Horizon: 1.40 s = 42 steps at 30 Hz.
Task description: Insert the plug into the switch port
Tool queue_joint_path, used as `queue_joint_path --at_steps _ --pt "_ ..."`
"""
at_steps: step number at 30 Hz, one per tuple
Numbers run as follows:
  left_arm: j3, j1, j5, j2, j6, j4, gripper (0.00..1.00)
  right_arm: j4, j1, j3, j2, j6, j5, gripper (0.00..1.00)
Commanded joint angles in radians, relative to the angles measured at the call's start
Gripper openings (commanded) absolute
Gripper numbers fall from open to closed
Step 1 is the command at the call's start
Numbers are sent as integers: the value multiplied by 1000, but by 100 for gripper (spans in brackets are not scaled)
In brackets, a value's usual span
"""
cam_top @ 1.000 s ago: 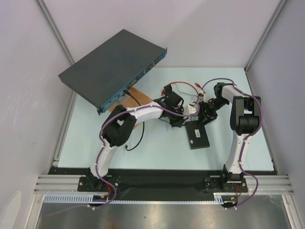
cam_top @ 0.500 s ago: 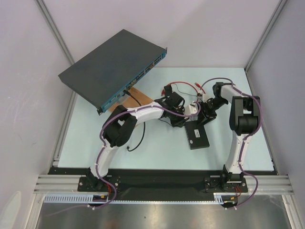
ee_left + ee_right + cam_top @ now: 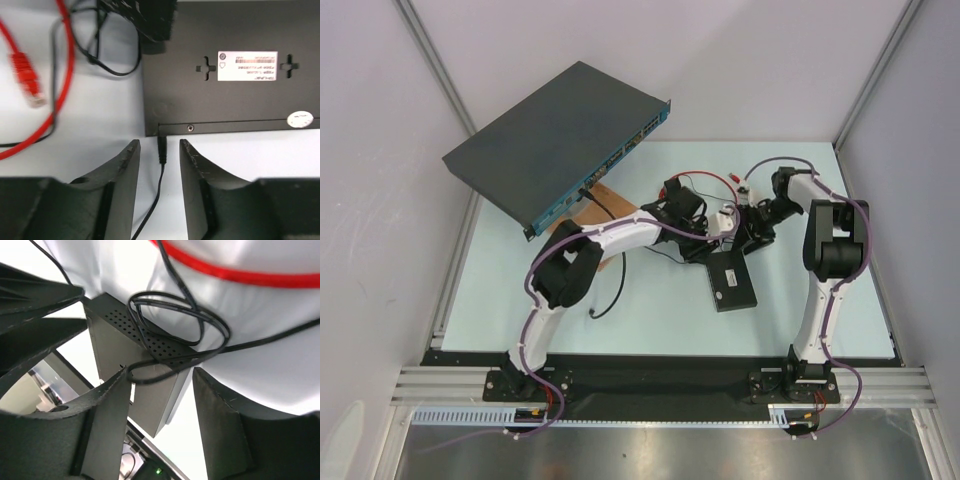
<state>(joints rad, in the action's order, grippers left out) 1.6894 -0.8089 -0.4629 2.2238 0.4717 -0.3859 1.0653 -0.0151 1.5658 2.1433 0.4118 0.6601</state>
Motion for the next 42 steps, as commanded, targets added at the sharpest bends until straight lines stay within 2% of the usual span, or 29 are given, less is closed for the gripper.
queue_joint_path --at_steps 1,7,11,15,18,24,28,32,36,42 --pt "18 20 -57 -136 2 29 43 31 -39 83 -13 8 50 59" --pt "-14 48 -82 -220 4 -16 49 79 -65 206 -40 -1 78 63" --pt "-43 74 -132 -276 -62 -21 54 -32 -49 247 -56 -68 56 64" --pt "-50 94 -194 -329 -108 -27 56 -136 4 318 -19 -151 -72 56" --pt "-57 96 -191 -366 -122 -28 57 -180 38 411 48 -240 -120 54" --pt "-74 111 -143 -426 -153 -34 57 -275 70 499 138 -317 -286 52" --pt "-74 125 -112 -446 -160 -54 58 -292 66 543 197 -326 -359 49" --pt "-77 140 -103 -460 -165 -67 58 -379 49 531 202 -338 -364 48" --pt "-77 146 -91 -458 -163 -71 58 -386 26 577 228 -315 -347 47" --pt "-66 146 -48 -440 -153 -84 58 -406 -13 626 283 -252 -399 44"
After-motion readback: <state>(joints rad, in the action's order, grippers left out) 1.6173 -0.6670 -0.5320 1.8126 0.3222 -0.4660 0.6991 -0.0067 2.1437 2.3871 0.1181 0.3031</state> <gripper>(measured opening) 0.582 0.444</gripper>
